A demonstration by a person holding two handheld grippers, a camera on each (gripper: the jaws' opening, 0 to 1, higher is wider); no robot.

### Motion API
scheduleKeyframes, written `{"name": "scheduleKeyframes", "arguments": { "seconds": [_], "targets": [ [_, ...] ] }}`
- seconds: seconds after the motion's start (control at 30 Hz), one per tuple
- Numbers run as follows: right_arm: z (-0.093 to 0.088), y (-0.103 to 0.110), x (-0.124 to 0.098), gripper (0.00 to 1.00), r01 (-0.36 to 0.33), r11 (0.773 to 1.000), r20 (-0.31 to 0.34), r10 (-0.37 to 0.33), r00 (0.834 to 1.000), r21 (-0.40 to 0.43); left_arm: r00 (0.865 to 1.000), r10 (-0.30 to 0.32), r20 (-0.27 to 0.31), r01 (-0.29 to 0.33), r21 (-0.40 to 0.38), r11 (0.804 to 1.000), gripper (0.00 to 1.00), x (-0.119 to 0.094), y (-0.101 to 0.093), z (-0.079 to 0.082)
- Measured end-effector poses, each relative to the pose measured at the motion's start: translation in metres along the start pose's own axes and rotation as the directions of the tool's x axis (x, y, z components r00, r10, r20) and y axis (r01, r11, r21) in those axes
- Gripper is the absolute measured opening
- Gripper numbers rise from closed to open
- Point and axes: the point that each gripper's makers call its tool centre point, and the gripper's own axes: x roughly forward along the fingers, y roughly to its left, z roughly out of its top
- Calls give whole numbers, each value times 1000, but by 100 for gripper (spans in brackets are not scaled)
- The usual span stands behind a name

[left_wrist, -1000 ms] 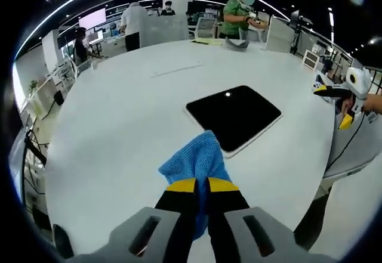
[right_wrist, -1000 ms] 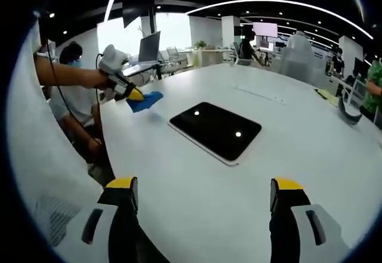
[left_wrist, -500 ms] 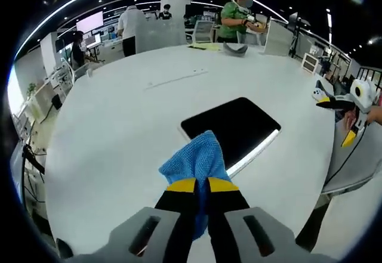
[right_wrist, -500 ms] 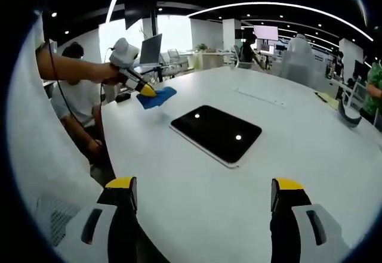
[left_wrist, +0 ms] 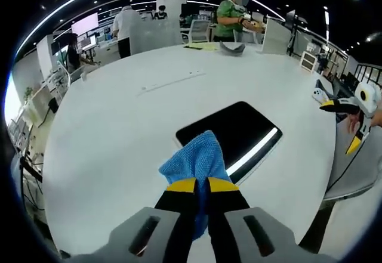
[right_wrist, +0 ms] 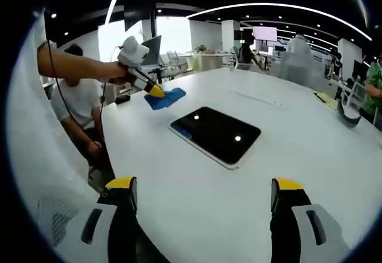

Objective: Wipe the mirror surface with the cleaning cloth until all visible marks leave the cleaned area.

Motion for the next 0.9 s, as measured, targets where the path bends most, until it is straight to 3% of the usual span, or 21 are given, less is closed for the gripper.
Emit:
{"name": "scheduleKeyframes", "arguments": {
  "seconds": [0.9],
  "targets": [
    [-4,2,-1,92,11,1000,-19,-10,1000,29,1000,-16,2,16,-50,999,3,46,4,28]
  ]
}}
